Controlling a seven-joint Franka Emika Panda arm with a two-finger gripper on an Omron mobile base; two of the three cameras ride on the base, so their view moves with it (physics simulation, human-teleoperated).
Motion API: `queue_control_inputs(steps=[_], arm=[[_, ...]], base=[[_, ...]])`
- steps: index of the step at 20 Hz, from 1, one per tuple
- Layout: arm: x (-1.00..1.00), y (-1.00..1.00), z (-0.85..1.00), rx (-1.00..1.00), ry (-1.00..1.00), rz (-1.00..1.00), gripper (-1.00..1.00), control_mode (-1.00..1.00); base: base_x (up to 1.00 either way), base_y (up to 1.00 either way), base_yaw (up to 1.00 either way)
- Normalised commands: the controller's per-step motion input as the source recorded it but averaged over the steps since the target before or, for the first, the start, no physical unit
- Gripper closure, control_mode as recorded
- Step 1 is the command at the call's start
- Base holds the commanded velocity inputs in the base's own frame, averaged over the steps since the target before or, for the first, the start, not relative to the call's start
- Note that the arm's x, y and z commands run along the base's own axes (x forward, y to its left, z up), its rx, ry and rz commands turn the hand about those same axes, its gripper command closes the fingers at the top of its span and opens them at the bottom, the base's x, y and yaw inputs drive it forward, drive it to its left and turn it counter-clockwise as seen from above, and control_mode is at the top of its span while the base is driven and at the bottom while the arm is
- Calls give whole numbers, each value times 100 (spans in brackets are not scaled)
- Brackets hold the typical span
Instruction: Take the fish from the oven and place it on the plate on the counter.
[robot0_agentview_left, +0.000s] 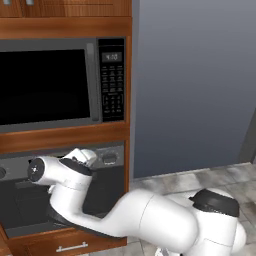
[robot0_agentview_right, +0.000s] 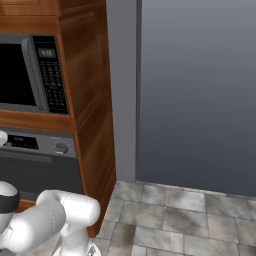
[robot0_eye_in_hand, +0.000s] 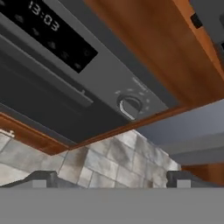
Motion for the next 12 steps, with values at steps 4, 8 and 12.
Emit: queue_control_inputs(steps=[4, 8, 12], arm=[[9, 49, -40, 0, 4, 33, -100, -100], [36, 27, -38, -1, 1, 37, -100, -100], [33, 8, -56, -7, 0, 41, -100, -100]], base=[[0, 0, 0], [0, 0, 0], [0, 0, 0]])
